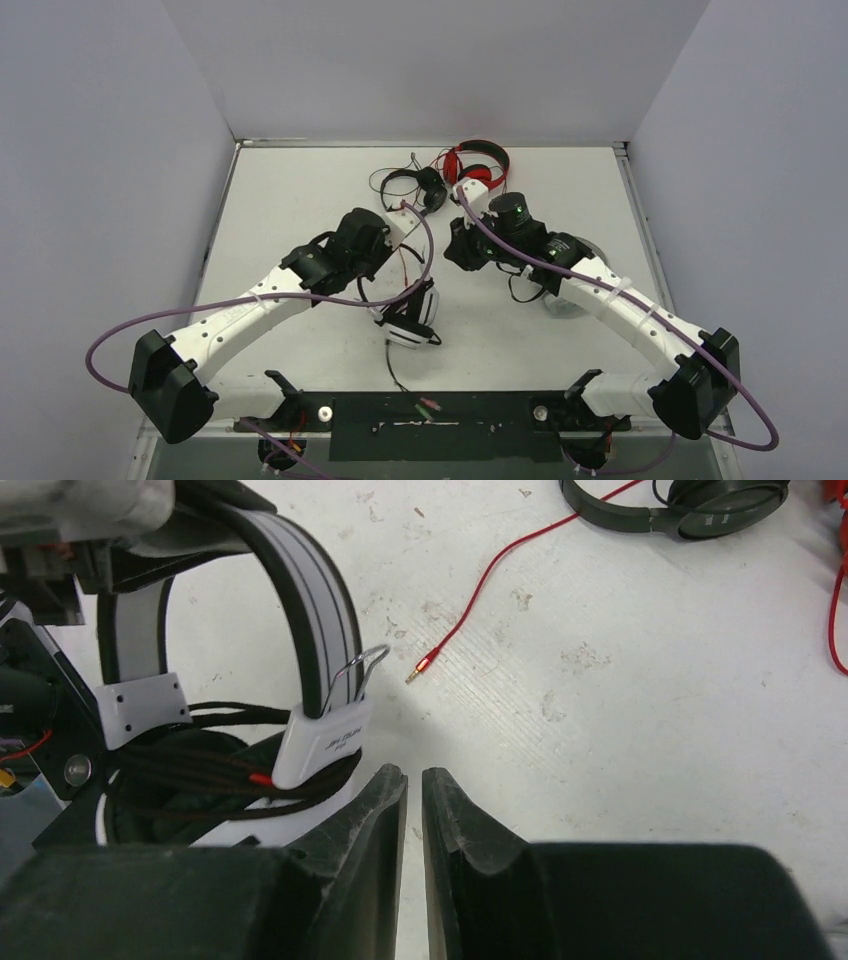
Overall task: Wrap the headphones
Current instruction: Wrap the headphones cable around the headphones.
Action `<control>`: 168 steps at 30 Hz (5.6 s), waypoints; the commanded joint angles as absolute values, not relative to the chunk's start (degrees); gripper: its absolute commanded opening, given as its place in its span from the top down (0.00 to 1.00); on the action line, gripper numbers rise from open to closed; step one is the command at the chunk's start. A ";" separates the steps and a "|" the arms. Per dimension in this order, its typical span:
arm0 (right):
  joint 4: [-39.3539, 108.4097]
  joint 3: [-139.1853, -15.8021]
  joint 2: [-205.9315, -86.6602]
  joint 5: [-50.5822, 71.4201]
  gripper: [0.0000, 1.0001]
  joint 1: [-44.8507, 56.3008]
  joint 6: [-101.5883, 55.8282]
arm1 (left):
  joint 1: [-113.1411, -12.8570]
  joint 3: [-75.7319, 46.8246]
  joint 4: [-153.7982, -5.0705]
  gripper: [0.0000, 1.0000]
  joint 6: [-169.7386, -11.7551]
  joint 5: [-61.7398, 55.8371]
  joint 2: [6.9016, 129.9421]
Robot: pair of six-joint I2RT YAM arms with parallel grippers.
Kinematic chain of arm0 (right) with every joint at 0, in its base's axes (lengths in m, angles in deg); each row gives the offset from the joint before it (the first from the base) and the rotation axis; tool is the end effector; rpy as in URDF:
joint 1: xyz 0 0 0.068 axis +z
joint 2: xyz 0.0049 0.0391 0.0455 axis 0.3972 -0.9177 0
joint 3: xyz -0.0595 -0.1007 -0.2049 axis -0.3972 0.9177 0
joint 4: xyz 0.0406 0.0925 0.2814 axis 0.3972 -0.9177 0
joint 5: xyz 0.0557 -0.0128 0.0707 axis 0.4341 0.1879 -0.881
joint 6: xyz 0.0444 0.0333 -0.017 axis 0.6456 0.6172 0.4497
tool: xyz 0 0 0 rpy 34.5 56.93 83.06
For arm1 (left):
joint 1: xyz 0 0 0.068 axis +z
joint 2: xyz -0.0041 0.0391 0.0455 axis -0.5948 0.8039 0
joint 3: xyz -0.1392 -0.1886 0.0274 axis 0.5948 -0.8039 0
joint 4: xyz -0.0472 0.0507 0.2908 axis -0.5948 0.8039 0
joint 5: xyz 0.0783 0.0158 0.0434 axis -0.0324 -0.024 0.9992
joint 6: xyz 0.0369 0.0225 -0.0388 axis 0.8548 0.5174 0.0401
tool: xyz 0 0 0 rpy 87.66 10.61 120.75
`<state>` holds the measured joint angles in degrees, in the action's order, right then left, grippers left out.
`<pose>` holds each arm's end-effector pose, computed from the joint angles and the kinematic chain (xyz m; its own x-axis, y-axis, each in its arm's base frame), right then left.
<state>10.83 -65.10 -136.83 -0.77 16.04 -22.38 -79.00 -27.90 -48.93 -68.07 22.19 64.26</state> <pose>0.2499 0.2230 0.2844 -0.5167 -0.2691 -0.8128 -0.7514 0.5975 0.2798 0.2472 -0.2101 0.2494 -0.3805 0.5986 -0.7049 0.5686 0.7526 0.3321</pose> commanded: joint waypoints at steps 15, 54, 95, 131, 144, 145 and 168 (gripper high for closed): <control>25.33 -48.03 -119.32 3.47 0.52 15.53 -14.35 | -78.06 -21.84 -51.46 1.00 -80.99 5.83 61.59; 45.95 -20.54 -96.49 6.23 0.09 15.53 -1.21 | -61.69 7.68 -36.48 1.00 -105.51 -15.98 67.63; 54.90 -35.16 -115.15 12.13 1.00 15.15 -12.39 | -59.70 14.98 -42.08 1.00 -112.17 -23.75 70.62; 27.01 -66.43 -124.33 0.82 1.00 1.06 -18.83 | -55.60 0.17 -47.39 1.00 -128.70 12.08 67.29; 28.16 -61.83 -116.29 -8.36 1.00 7.77 -22.42 | -44.23 5.38 -41.20 1.00 -133.42 31.24 74.62; 27.71 -63.07 -116.35 -9.14 1.00 7.80 -22.81 | -44.21 5.18 -41.05 1.00 -132.37 32.51 75.44; 24.97 -76.66 -124.24 -23.64 1.00 12.84 -23.30 | -48.38 5.77 -31.22 1.00 -132.06 36.77 91.61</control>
<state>20.07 -75.35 -124.15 -20.40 9.42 -23.06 -47.46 -0.95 -28.80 -127.72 37.73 90.18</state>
